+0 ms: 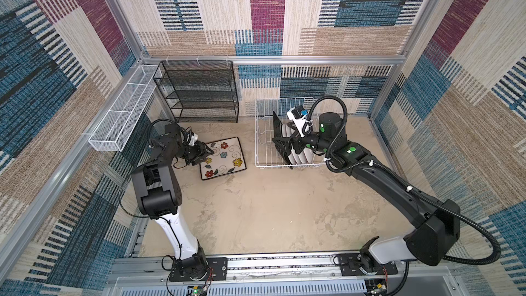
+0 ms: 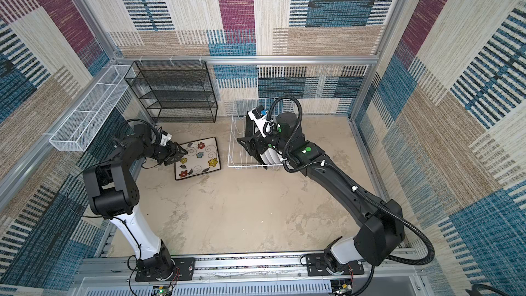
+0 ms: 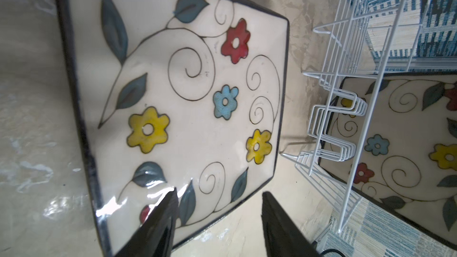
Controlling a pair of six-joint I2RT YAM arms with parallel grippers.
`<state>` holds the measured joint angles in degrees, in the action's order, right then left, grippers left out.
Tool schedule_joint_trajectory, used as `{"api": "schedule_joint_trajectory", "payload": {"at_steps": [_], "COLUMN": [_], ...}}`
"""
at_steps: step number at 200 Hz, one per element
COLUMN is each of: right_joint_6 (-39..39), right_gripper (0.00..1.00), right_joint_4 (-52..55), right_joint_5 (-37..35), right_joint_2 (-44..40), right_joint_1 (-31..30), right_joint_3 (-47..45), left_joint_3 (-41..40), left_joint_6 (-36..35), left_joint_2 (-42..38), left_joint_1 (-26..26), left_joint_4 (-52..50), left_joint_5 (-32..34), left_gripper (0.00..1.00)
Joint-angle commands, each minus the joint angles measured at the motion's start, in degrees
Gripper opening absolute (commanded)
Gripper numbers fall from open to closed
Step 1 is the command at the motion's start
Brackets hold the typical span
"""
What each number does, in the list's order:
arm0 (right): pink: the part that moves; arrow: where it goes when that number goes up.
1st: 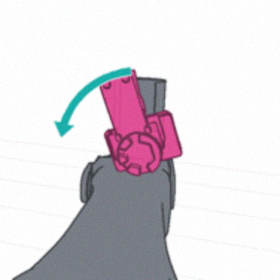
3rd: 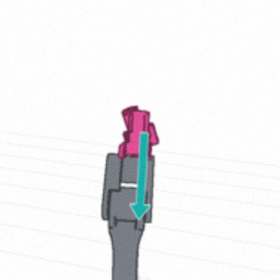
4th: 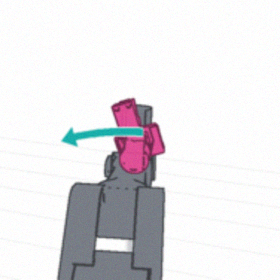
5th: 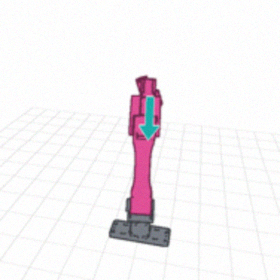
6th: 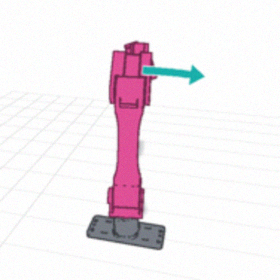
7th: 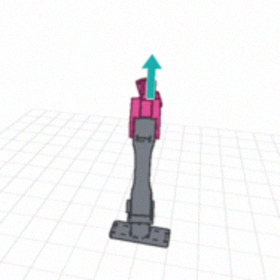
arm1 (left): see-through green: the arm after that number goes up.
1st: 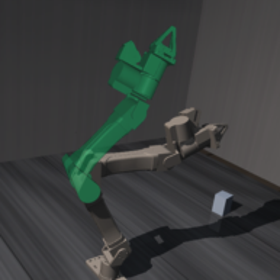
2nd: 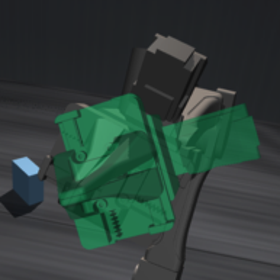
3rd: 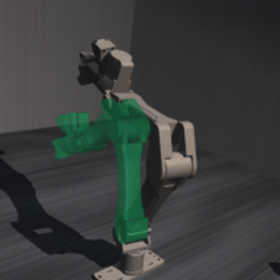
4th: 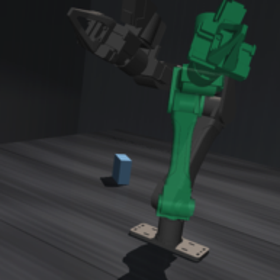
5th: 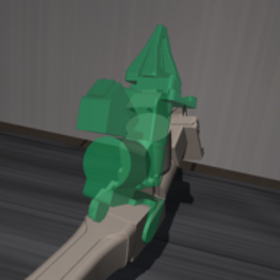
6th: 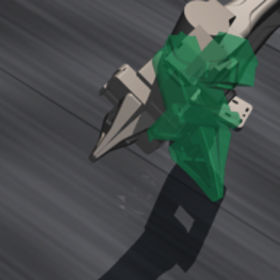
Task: Unload the plates from the dish rack
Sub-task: Place the plate on the plate, then pick up a plate from the dish rack.
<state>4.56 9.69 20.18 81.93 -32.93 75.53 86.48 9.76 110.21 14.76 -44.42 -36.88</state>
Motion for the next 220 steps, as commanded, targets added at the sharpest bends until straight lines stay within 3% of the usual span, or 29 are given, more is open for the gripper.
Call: {"api": "schedule_joint_trajectory", "payload": {"at_steps": [1, 19, 92, 173, 220], "right_joint_6": [0.06, -0.06, -5.39, -13.0, -17.17], "right_gripper": [1.0, 1.0, 1.0, 1.0, 1.0], "right_joint_4": [-2.73, -3.74, -2.16, 2.23, 3.36], "right_joint_5": [-2.81, -5.36, -18.86, -17.46, -14.01], "right_joint_2": [-1.01, -1.73, -3.96, -4.57, -6.76], "right_joint_1": [-0.1, -0.07, -0.04, 0.58, 1.69], "right_joint_3": [-0.7, -1.54, -0.78, -0.99, -4.49], "left_joint_3": [0.19, 0.42, 6.57, 12.49, 17.2], "left_joint_6": [1.36, 2.08, 4.61, 12.34, 12.5], "left_joint_2": [-2.32, -4.94, -15.81, -18.28, -14.66], "left_joint_1": [-0.94, -2.0, -12.2, -23.96, -30.38], "left_joint_4": [-0.95, -1.12, -5.05, -5.06, -4.76], "left_joint_5": [1.48, 1.68, 7.08, 7.9, 8.41], "left_gripper": [0.62, 0.66, 0.68, 0.68, 0.67]}}
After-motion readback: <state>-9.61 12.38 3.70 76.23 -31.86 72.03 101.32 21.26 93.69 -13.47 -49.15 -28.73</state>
